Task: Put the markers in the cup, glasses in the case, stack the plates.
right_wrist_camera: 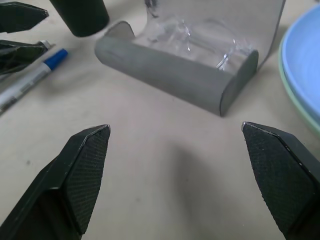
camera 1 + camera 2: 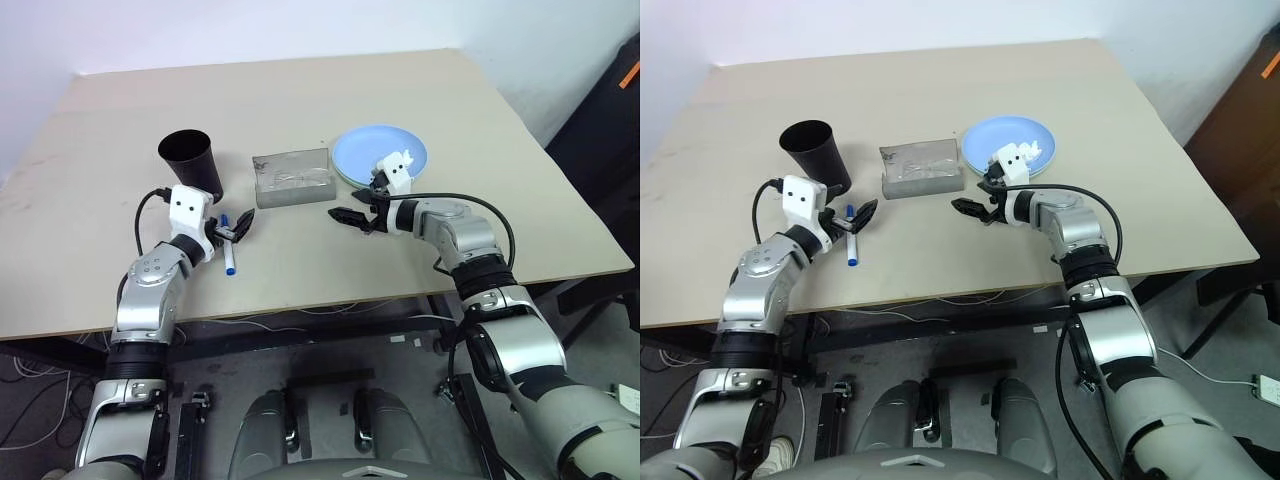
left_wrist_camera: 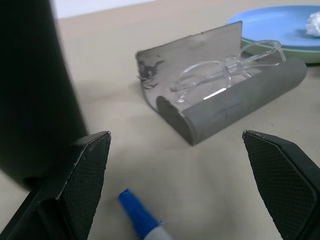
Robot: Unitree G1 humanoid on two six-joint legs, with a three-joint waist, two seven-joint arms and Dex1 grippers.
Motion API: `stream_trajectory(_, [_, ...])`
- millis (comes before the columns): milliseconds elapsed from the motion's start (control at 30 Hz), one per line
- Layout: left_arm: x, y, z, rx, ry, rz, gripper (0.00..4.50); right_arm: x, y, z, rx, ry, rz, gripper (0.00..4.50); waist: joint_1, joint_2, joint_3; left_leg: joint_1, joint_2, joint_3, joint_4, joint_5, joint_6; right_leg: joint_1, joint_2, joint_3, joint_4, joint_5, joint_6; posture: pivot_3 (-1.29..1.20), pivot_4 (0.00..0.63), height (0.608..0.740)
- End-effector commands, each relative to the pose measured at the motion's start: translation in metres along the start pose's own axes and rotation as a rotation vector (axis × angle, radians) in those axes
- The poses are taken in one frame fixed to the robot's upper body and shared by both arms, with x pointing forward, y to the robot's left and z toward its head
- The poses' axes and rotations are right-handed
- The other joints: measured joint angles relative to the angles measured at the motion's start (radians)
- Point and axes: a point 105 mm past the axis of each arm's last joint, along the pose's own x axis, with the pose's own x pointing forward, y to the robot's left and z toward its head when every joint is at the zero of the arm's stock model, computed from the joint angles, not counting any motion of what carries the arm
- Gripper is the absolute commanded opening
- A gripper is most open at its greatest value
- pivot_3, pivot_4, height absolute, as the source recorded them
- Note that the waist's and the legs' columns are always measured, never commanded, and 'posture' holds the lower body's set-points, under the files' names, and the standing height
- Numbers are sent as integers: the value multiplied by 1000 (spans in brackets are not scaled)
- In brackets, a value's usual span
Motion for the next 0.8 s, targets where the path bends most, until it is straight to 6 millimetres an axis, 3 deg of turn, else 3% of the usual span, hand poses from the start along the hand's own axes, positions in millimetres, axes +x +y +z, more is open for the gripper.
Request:
stream_trajectory(33, [12, -6, 7, 21, -14, -31, 4437, 5, 4, 26, -47, -65, 9, 4435, -1, 0, 0, 0, 0, 0, 0, 0, 0, 0, 0, 0, 0, 0, 0, 0, 150, 740])
stream_trajectory(400, [45, -19, 8, -2, 40, -69, 4437, 11, -6, 29, -42, -65, -42, 4435, -1, 0, 0, 0, 0, 0, 1, 0, 0, 1, 0, 0, 1, 0, 0, 0, 150, 740])
stream_trajectory(800, [60, -21, -6, -42, 158, -60, 4437, 25, 4, 30, -18, -61, -7, 4435, -3, 0, 0, 0, 0, 0, 1, 1, 0, 1, 1, 0, 1, 0, 0, 0, 150, 740])
